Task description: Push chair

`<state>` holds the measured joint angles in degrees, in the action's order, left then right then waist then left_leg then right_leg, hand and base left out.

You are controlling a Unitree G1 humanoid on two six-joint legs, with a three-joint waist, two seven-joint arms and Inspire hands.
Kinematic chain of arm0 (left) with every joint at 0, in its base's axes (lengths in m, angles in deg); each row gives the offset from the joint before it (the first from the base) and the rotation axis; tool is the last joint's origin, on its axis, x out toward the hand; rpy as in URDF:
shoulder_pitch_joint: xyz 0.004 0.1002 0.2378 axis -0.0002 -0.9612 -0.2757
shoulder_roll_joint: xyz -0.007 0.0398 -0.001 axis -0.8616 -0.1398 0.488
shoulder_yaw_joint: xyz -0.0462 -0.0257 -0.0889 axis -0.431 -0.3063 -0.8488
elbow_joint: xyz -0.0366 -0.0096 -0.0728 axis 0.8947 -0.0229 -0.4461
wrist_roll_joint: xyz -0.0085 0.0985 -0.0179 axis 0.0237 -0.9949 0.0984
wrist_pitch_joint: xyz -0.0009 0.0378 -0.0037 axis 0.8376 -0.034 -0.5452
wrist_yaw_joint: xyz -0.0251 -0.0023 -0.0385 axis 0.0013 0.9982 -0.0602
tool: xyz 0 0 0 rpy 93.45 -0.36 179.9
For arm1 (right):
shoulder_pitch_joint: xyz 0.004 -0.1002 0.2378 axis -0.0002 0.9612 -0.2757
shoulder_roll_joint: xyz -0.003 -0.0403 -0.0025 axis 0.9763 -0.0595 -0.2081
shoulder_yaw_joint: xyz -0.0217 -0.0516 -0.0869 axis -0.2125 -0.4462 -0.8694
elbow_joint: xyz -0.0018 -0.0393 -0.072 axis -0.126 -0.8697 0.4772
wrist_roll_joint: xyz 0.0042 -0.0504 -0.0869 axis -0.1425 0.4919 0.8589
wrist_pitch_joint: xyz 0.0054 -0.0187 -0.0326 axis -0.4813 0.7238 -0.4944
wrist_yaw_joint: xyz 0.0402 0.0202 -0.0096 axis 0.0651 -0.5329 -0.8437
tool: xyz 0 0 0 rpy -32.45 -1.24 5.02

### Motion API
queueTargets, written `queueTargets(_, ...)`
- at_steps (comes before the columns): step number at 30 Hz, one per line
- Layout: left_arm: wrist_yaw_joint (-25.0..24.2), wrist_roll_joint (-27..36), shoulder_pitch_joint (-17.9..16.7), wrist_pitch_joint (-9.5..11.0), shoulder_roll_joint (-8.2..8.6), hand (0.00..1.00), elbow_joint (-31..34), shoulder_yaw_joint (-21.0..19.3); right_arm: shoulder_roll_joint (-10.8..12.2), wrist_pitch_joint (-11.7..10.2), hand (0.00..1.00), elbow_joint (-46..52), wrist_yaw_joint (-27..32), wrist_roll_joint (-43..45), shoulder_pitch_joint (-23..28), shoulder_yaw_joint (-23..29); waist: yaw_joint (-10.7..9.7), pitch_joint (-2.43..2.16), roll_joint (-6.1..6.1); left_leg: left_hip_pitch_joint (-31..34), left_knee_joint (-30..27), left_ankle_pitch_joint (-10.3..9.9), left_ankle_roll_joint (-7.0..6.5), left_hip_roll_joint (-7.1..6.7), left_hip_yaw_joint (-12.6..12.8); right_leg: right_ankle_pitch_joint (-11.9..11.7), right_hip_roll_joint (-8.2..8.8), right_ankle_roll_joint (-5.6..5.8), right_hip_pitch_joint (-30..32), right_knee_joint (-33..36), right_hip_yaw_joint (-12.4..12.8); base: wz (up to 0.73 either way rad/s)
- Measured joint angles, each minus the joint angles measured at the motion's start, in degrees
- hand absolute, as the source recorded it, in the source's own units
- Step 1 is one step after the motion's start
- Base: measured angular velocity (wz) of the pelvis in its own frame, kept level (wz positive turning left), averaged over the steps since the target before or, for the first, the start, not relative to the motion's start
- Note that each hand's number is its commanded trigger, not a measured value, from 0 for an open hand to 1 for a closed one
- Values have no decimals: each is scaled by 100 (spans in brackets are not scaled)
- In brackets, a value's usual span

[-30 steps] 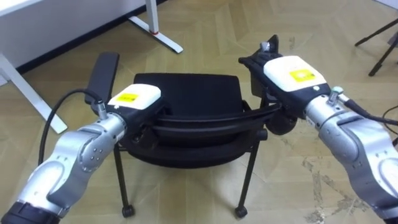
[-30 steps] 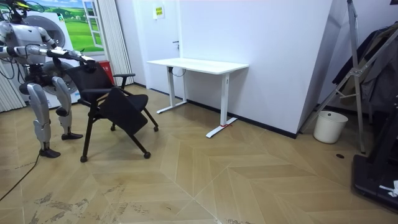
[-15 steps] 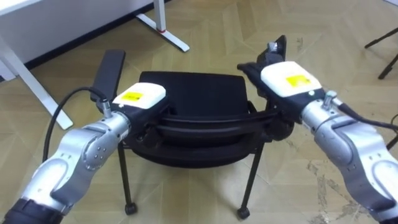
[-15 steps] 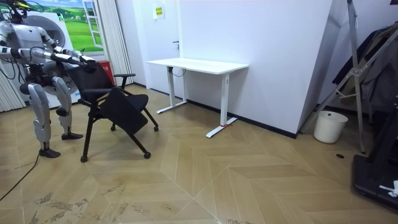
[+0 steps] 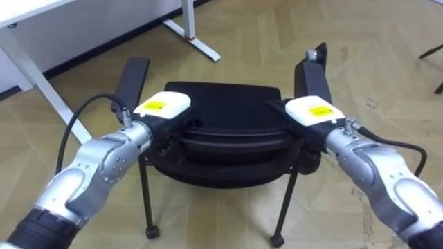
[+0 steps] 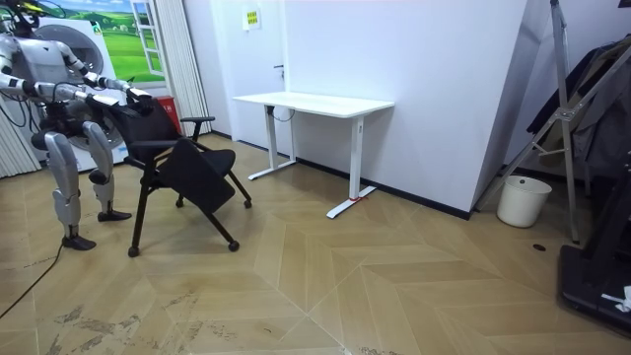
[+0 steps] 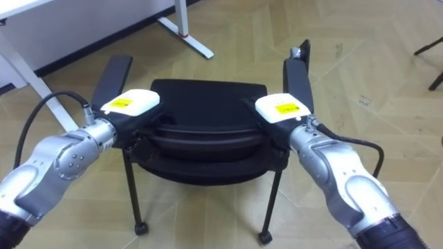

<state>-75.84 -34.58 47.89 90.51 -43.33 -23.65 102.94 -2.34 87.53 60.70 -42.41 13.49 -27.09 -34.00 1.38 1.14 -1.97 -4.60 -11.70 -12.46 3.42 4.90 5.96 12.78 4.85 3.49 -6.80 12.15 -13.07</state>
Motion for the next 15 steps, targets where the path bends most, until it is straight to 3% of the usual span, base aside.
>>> queueTargets(4,0,-3,9,-13,96,100,-98,-1,52,14,0,-100,13,174,-2,-10,-58,-37,37,2,-4,0,0,-17,-45,0,16,0,-69,-49,-123,10)
queueTargets(11,-5,-14,-2,-54,126,100,-95,3,198,65,0,-363,304,418,-7,-12,-119,-58,59,23,-20,0,0,-33,-135,0,20,0,-100,-71,-209,5)
queueTargets(12,-6,-14,-5,-61,135,100,-97,3,204,64,12,-390,341,423,-7,-15,-120,-65,64,27,-23,0,0,-32,-140,0,21,0,-101,-72,-223,4)
queueTargets(13,-7,-17,-14,-74,158,100,-104,4,204,64,74,-431,397,433,-6,-27,-124,-79,81,27,-31,0,0,-32,-149,0,22,0,-110,-72,-261,4)
queueTargets(14,-16,-16,-18,-77,175,100,-123,7,204,65,100,-469,460,446,-5,-51,-126,-86,99,20,-50,0,0,-33,-156,0,25,0,-127,-71,-276,3)
queueTargets(15,-16,-15,-23,-77,184,100,-133,8,205,65,100,-492,493,446,-5,-61,-126,-90,107,11,-53,0,0,-33,-161,0,25,0,-137,-70,-278,0)
